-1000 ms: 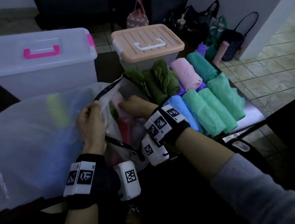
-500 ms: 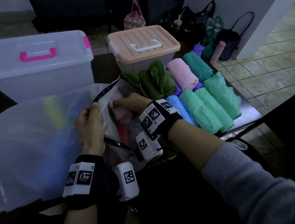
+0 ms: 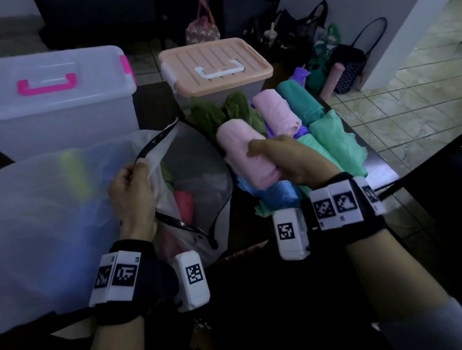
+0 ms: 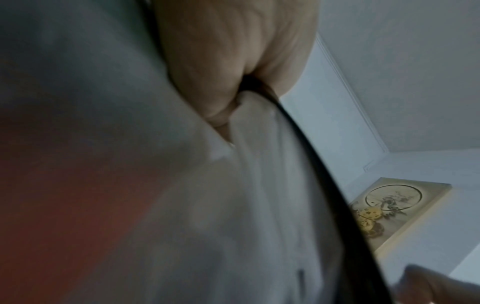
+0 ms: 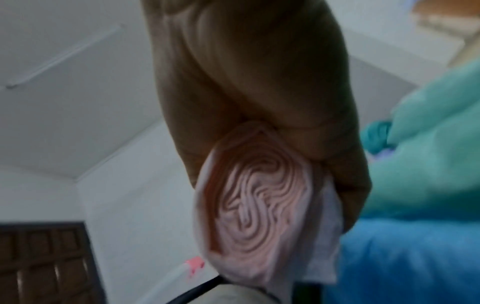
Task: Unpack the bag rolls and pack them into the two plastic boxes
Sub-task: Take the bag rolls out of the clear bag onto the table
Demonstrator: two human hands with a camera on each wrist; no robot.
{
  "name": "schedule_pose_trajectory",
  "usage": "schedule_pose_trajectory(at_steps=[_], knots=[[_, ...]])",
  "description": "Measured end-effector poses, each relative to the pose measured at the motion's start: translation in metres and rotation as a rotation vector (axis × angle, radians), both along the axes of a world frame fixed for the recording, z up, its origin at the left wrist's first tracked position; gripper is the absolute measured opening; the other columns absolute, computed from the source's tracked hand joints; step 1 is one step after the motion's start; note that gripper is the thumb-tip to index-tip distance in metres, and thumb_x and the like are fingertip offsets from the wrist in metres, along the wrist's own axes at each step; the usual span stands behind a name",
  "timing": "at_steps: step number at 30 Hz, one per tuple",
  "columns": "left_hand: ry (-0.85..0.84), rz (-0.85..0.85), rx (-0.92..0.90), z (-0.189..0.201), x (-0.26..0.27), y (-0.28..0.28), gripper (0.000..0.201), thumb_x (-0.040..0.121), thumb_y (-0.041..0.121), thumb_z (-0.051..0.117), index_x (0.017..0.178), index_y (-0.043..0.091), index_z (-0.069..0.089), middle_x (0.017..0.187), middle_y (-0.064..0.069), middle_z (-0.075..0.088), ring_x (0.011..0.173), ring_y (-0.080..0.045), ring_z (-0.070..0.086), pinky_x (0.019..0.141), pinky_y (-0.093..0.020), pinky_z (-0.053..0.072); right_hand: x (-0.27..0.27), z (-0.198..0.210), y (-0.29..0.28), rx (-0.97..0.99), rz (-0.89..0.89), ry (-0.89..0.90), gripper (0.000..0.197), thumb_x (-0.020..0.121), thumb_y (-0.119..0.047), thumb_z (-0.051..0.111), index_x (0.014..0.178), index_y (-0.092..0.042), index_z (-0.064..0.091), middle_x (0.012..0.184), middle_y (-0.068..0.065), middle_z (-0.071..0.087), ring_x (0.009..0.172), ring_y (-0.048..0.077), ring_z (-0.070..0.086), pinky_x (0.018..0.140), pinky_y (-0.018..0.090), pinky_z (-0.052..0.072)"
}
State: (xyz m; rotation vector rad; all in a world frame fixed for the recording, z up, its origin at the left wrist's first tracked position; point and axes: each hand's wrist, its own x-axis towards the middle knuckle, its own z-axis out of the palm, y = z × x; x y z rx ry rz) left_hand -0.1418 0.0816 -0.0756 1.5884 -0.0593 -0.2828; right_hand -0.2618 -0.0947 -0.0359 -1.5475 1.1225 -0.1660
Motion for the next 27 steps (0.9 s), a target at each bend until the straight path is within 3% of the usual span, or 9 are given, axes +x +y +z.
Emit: schedule_pose_trajectory(at_steps=[2, 4, 6, 9, 13, 15, 20, 24, 27], knots=[[0.012, 0.005, -0.005, -0.002, 0.001, 0.000, 0.034, 0.092, 0.021, 0.051, 0.059, 0.020, 0.048, 0.053, 0.005, 0.042, 0.053, -0.009, 0.036, 0.053, -0.026, 0.031, -0.015, 0.001, -0.006, -0.217, -0.009, 0.073, 0.036, 0.079, -0.029, 0.066, 0.104, -0.004, 0.057, 0.098, 0.012, 0.062, 0.087, 0.026, 0.060, 0.072, 0.031, 0.050], [0.018, 0.006, -0.007, -0.003, 0.001, -0.001, 0.032, 0.092, 0.021, 0.052, 0.060, 0.021, 0.050, 0.057, 0.002, 0.042, 0.055, -0.011, 0.039, 0.056, -0.027, 0.032, -0.026, 0.003, -0.009, -0.379, -0.022, 0.161, 0.055, 0.081, -0.032, 0.064, 0.124, -0.002, 0.049, 0.119, 0.015, 0.058, 0.106, 0.029, 0.057, 0.087, 0.035, 0.048], [0.016, 0.010, -0.002, -0.003, 0.002, -0.001, 0.030, 0.091, 0.021, 0.052, 0.061, 0.021, 0.051, 0.060, 0.001, 0.044, 0.058, -0.011, 0.041, 0.057, -0.027, 0.034, -0.036, 0.005, -0.009, -0.466, 0.000, 0.217, 0.064, 0.083, -0.031, 0.063, 0.135, -0.004, 0.038, 0.130, 0.018, 0.052, 0.115, 0.033, 0.053, 0.094, 0.036, 0.044], [0.023, 0.011, -0.011, -0.004, 0.003, -0.002, 0.029, 0.091, 0.022, 0.052, 0.062, 0.021, 0.053, 0.062, 0.001, 0.047, 0.063, -0.013, 0.043, 0.061, -0.029, 0.036, -0.045, 0.005, -0.008, -0.506, -0.024, 0.213, 0.064, 0.085, -0.029, 0.062, 0.137, -0.007, 0.032, 0.132, 0.021, 0.049, 0.114, 0.037, 0.053, 0.094, 0.042, 0.046], [0.020, 0.016, -0.007, -0.004, 0.003, -0.002, 0.034, 0.091, 0.023, 0.053, 0.057, 0.021, 0.046, 0.057, 0.001, 0.039, 0.055, -0.011, 0.037, 0.057, -0.028, 0.032, -0.046, -0.003, -0.008, -0.513, -0.025, 0.186, 0.063, 0.087, -0.028, 0.061, 0.139, -0.010, 0.030, 0.133, 0.020, 0.049, 0.119, 0.036, 0.049, 0.094, 0.036, 0.039], [0.016, 0.019, -0.013, -0.003, 0.002, -0.002, 0.036, 0.091, 0.023, 0.053, 0.056, 0.021, 0.045, 0.056, 0.001, 0.038, 0.054, -0.010, 0.036, 0.056, -0.027, 0.031, -0.043, -0.011, -0.009, -0.507, -0.036, 0.207, 0.062, 0.086, -0.031, 0.060, 0.137, -0.009, 0.033, 0.132, 0.021, 0.048, 0.122, 0.037, 0.045, 0.099, 0.039, 0.037], [0.029, 0.001, -0.004, -0.001, 0.001, -0.002, 0.032, 0.092, 0.022, 0.053, 0.061, 0.019, 0.049, 0.059, 0.001, 0.041, 0.056, -0.010, 0.039, 0.055, -0.025, 0.033, -0.038, -0.020, -0.008, -0.647, -0.029, 0.499, 0.058, 0.087, -0.042, 0.050, 0.131, -0.005, 0.042, 0.137, 0.018, 0.036, 0.129, 0.035, 0.027, 0.103, 0.047, 0.024], [0.019, -0.091, 0.028, 0.002, 0.008, 0.001, 0.027, 0.091, 0.023, 0.053, 0.064, 0.017, 0.051, 0.061, -0.002, 0.042, 0.058, -0.014, 0.038, 0.055, -0.028, 0.031, -0.037, -0.021, -0.005, -0.805, 0.038, 0.449, 0.067, 0.089, -0.036, 0.047, 0.147, -0.015, 0.019, 0.151, 0.013, 0.019, 0.140, 0.031, 0.013, 0.109, 0.053, 0.013], [-0.024, -0.079, 0.062, 0.005, 0.018, 0.007, 0.027, 0.090, 0.023, 0.054, 0.064, 0.017, 0.051, 0.065, -0.001, 0.046, 0.065, -0.015, 0.042, 0.059, -0.028, 0.034, -0.035, -0.023, -0.005, -0.751, 0.187, 0.463, 0.064, 0.095, -0.036, 0.040, 0.150, -0.020, 0.012, 0.155, 0.009, 0.014, 0.144, 0.028, 0.008, 0.111, 0.056, 0.008]])
